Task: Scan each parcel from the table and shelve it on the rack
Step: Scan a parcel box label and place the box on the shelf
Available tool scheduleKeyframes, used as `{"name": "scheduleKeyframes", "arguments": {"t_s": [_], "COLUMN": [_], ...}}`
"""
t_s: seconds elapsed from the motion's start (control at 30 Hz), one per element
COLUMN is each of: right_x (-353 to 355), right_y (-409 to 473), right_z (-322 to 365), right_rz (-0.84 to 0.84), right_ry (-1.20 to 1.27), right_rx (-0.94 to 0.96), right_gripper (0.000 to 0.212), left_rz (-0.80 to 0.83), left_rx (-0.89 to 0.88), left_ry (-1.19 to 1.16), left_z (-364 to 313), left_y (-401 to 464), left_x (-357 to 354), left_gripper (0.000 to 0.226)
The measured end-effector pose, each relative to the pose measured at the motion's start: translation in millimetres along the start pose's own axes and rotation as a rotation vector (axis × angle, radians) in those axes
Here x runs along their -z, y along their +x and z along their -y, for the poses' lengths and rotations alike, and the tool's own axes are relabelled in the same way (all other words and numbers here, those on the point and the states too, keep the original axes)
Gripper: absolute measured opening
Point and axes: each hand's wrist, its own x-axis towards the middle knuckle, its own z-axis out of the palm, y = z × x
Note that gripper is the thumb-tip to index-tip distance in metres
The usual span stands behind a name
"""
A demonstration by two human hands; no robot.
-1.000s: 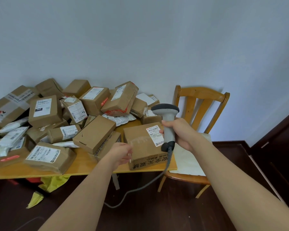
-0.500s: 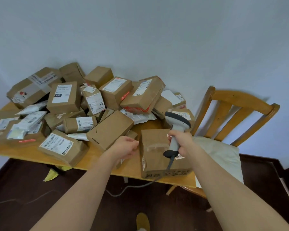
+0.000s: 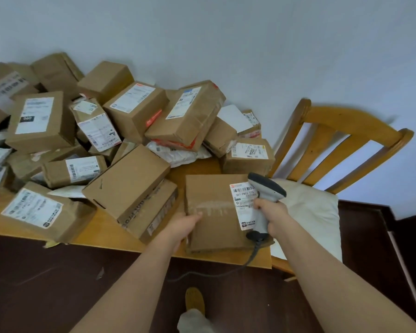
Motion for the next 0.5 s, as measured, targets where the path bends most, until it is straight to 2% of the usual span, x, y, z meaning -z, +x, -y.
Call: {"name": "scheduleKeyframes", "arguments": {"t_s": [0.1, 0.23, 0.33, 0.4, 0.5], "right_x": [7, 18, 14, 2, -28], "right_y": [-17, -60, -108, -143, -199], "right_z": [-3, -13, -25, -32, -43], "right_rz": [-0.04, -0.016, 0.042, 0.098, 0.239], "right_ry": [0.03, 0.133, 0.223, 0.242, 0.209], "right_rx": [0.005, 0.065, 0.166, 0.236, 0.289], "right_gripper": [0.022, 0.029, 0.025, 0.025, 0.031], "left_rz": [-0.016, -0.003, -0.028, -0.069, -0.209], "left_rx": [-0.08, -0.266, -0.415, -0.501, -0.642], "left_ry": [-0.008, -0.002, -0.073, -0.175, -0.312], "left_z": [1, 21, 54, 80, 120], "left_y": [-18, -55, -91, -121, -173], "left_x": [6, 23, 42, 61, 102], "left_gripper": [0.056, 0.061, 0.07, 0.067, 0.071]}}
